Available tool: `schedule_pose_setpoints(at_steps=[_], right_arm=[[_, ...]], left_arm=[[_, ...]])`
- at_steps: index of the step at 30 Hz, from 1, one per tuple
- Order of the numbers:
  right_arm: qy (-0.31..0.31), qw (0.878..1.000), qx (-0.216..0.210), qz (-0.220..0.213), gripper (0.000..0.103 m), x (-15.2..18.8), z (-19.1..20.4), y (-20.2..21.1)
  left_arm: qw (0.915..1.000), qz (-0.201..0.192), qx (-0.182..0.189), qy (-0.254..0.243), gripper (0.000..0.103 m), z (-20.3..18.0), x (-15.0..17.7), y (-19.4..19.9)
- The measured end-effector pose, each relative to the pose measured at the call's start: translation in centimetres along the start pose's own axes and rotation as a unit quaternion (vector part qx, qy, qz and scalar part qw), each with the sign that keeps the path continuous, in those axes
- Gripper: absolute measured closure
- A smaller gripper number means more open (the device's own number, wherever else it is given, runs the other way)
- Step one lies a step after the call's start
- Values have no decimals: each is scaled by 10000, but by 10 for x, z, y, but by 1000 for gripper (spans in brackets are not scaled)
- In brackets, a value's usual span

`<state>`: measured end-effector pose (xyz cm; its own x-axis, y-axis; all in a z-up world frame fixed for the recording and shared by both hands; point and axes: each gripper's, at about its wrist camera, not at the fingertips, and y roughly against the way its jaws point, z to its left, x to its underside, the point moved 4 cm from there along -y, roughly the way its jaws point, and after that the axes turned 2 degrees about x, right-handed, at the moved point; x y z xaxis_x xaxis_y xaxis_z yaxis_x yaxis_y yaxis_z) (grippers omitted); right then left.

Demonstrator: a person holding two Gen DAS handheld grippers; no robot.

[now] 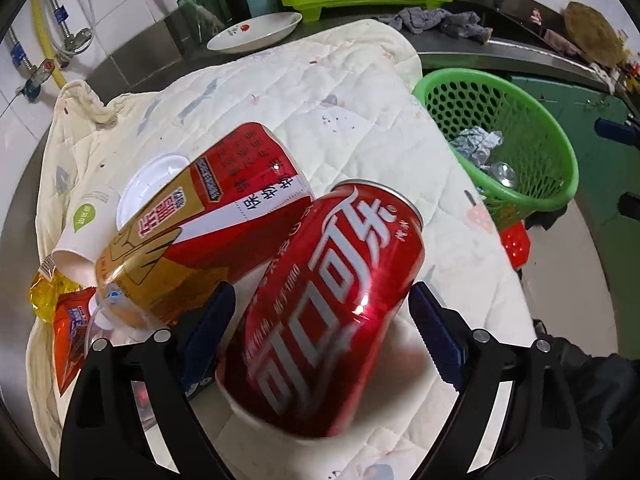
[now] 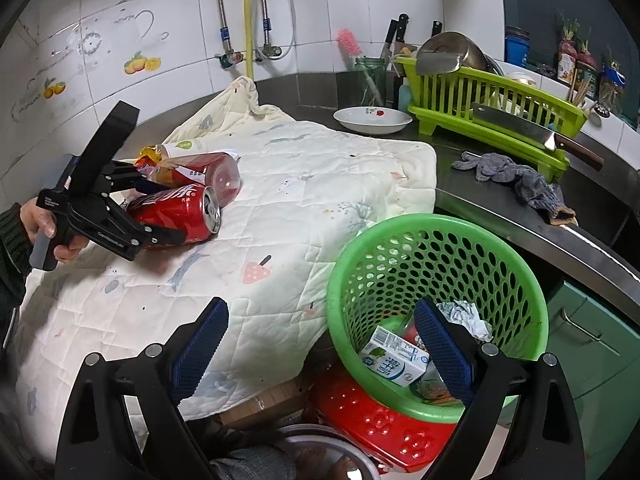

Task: Collect trash
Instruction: 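Lift the Coca-Cola can with the left tool while the right tool returns over the cloth, then reach the right tool toward the clear plastic cup while the left holds the Coca-Cola can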

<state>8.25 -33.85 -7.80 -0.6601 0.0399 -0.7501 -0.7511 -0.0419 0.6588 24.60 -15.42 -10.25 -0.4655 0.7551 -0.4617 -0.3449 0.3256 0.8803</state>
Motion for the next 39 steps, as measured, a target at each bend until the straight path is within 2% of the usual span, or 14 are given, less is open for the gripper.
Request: schedule_pose_setpoints(at_steps=[7, 10, 18, 22, 29, 39], right_arm=[[-31, 10000, -28, 63, 12, 3, -1, -6], [-41, 9999, -52, 89, 12, 4, 0, -9], [120, 9996, -229, 92, 12, -4, 10, -15], [157, 9989, -423, 125, 12, -14, 16, -21], [417, 9963, -723, 224, 12, -37, 33, -42], [1471, 9843, -936, 284, 12, -82, 96, -76]], left_arm=[[9999, -100, -70, 17, 20, -5, 3, -4], [9997, -202, -35, 156, 22, -5, 6, 0], [9954, -475, -252, 791, 26, -4, 23, 17], [9910, -591, -487, 1102, 26, -4, 38, 34], [9808, -1028, -538, 1565, 27, -1, 62, 73], [9627, -1331, -777, 2222, 27, 17, 99, 104]])
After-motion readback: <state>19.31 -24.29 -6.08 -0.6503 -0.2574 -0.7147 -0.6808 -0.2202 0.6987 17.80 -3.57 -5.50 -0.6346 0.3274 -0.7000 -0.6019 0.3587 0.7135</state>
